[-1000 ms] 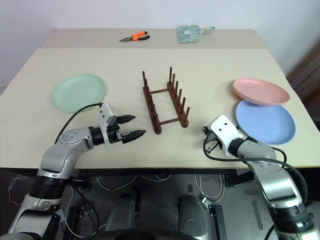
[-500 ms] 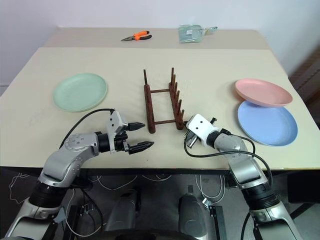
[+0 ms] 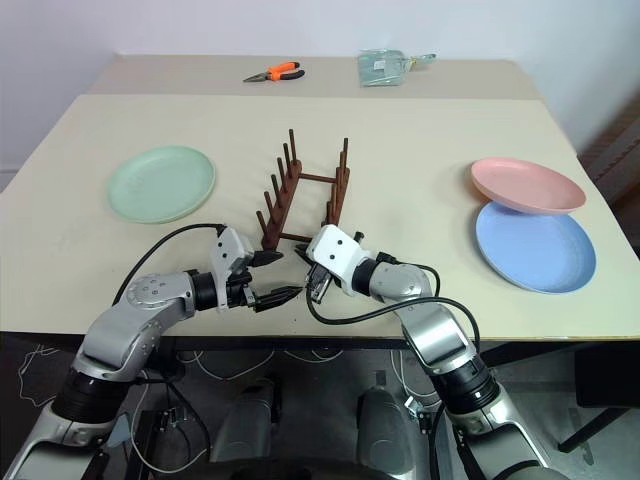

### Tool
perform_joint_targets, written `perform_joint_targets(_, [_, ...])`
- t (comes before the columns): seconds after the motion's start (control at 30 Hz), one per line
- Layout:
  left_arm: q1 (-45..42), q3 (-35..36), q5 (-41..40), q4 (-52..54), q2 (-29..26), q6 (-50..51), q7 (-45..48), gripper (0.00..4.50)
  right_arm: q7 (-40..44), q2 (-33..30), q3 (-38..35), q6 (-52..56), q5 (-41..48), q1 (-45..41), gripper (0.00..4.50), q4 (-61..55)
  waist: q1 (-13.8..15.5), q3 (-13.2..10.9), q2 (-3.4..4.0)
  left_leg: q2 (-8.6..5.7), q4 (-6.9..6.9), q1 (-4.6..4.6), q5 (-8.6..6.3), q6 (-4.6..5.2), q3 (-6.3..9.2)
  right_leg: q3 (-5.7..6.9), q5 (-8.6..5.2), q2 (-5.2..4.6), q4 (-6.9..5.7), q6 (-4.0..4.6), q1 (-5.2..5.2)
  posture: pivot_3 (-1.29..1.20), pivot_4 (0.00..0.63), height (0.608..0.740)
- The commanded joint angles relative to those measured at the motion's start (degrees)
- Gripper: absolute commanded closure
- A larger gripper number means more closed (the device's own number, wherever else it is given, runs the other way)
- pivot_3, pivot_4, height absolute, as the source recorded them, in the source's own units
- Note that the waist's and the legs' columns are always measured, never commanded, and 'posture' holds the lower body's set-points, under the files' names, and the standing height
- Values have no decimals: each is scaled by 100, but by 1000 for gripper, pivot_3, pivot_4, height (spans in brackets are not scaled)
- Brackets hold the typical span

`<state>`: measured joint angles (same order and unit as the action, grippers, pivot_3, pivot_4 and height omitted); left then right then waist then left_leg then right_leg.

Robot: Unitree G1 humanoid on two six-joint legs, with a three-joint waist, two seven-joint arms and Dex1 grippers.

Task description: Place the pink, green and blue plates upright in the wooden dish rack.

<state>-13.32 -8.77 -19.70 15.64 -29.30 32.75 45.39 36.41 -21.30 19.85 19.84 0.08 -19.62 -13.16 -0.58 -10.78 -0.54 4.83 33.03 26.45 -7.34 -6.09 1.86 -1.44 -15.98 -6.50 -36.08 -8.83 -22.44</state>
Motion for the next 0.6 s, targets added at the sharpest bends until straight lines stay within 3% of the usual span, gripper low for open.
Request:
perform_joint_targets(0.03, [-75, -9, 75, 64, 23, -140, -58, 101, 215, -257, -284, -41, 153, 38, 4446, -415, 1, 0, 0, 0, 0, 0, 0, 0, 0, 0, 0, 0, 0, 0, 0, 0, 150, 740])
perform_joint_targets(0.3, [-64, -27, 28, 55, 70, -152, -3, 101, 942, -1504, -900, 131, 510, 752, 4446, -1171, -21, 0, 0, 1, 0, -2, 0, 0, 0, 0, 0, 0, 1, 1, 0, 0, 150, 740])
perform_joint_targets(0.4, [-109, -52, 72, -48, 93, -195, -18, 101, 577, -1479, -599, -123, -111, 541, 4446, -599, -41, 0, 0, 2, 0, -6, 0, 0, 0, -1, 0, 0, -1, 1, -1, 0, 150, 740])
perform_joint_targets(0.6, [-133, -43, 151, -246, 193, -254, -143, 101, -141, -758, -141, -651, -845, -105, 4446, 723, -6, 1, -1, 1, 0, -1, 0, 0, 0, 0, 0, 0, 0, 0, -2, 0, 150, 740])
